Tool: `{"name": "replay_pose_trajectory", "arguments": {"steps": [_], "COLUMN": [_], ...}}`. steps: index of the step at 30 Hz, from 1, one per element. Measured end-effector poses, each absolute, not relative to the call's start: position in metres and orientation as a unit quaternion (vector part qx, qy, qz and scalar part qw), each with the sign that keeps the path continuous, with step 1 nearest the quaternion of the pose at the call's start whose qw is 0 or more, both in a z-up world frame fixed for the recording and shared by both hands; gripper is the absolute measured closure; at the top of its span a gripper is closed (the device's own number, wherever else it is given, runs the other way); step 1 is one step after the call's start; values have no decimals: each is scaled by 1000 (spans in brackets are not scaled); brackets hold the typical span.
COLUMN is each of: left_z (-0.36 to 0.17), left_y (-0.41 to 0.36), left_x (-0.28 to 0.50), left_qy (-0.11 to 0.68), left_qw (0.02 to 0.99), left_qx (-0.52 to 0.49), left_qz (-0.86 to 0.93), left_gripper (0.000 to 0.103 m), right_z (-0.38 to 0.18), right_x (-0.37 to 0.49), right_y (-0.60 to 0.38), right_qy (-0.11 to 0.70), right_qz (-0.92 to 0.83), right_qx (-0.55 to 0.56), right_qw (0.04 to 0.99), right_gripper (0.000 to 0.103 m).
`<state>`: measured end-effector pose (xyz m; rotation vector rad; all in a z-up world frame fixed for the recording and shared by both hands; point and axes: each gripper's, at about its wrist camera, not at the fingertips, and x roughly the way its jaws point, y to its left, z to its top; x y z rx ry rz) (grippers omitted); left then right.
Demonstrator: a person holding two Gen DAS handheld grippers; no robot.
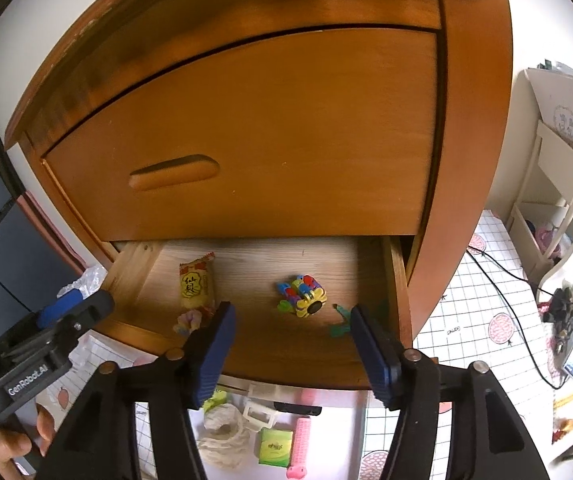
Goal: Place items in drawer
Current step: 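Open the right tool to drop the block toy while the left tool releases the rope toy into the drawer, then push the lower drawer front closed with both tools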
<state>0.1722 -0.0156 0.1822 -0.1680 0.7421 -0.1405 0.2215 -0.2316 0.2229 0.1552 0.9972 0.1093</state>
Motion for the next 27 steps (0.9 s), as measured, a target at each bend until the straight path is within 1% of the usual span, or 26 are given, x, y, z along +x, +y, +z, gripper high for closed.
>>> {"name": "replay_pose_trajectory", "arguments": {"steps": [1,5,10,11,12,22,25,27], "left_z": [182,182,180,180,179,177,176,174], "left_y": [-14,-8,-2,-1,0,1,0,0], "left_x": [172,172,169,169,170,166,165,165], "left_qy": [361,353,342,342,343,335,335,336], "left_qw": [926,930,936,935,935,938,938,938], "left_qx": [-85,-90,-85,-86,-88,-90,-87,-87], "left_qz": [-66,-45,-26,-24,-23,-13,-13,-15], "left_gripper": [20,9,8,6,0,0,0,0], "right_z": [223,220,218,217,217,212,210,210], "right_x": [222,222,222,222,222,217,217,216], "right_y": [-231,-230,-232,-231,-231,-228,-228,-228], "right_qy": [478,478,478,478,477,473,471,469], "right_qz": [53,51,49,49,49,54,52,49], "right_qx": [73,67,69,68,66,55,54,50], "right_qw": [874,874,874,875,875,878,879,881], "right_gripper": [36,31,20,19,18,3,0,0]}}
